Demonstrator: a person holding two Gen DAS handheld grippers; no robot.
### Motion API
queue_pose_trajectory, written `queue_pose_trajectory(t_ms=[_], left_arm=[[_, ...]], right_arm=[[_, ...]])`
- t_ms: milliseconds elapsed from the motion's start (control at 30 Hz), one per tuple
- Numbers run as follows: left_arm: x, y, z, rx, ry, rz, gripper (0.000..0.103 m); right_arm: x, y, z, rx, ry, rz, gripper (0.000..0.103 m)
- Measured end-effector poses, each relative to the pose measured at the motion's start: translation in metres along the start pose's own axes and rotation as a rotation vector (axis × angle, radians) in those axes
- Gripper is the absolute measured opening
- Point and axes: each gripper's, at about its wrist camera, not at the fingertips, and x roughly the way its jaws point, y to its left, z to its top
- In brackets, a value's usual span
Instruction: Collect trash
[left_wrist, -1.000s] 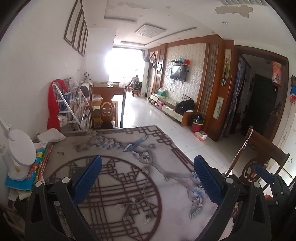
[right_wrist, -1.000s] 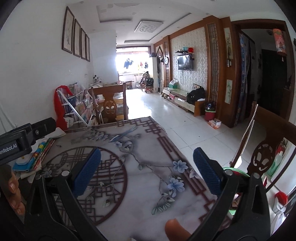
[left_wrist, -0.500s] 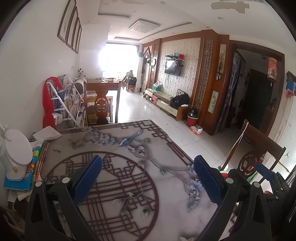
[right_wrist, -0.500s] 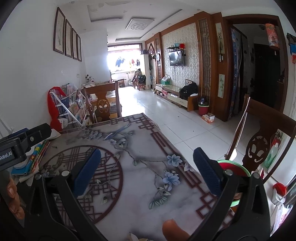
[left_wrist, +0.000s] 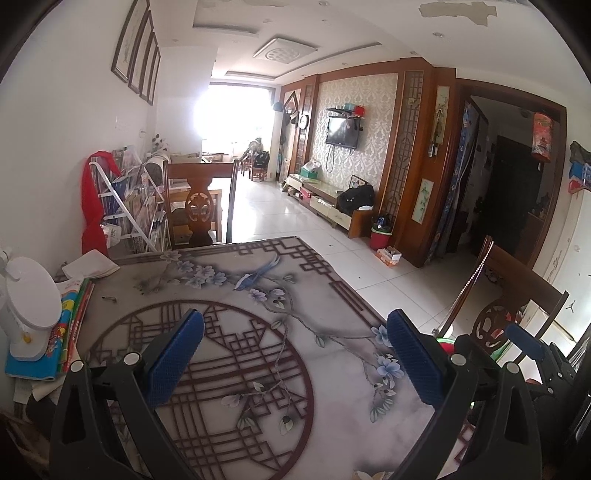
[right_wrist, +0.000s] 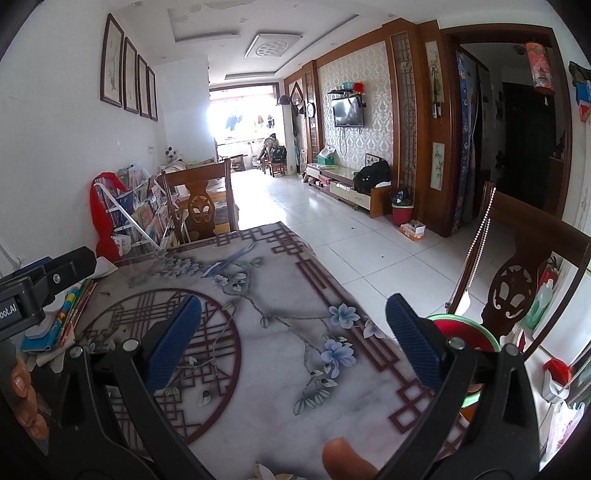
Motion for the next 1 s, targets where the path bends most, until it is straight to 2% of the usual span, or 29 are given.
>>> queue_pose_trajectory(t_ms=[500,1000], left_arm=[[0.004,-0.003,-0.002,0.002,0.013,-0.006,0.095],[0.007,-0.014,-0.004,0.019,0.026,-0.021,0.095]], right_arm=[[0.002,-0.001,0.0,0.0,0.006,-0.003,0.098],[0.005,-0.019,-0.008,0.013,0.034,-0.019,0.098]])
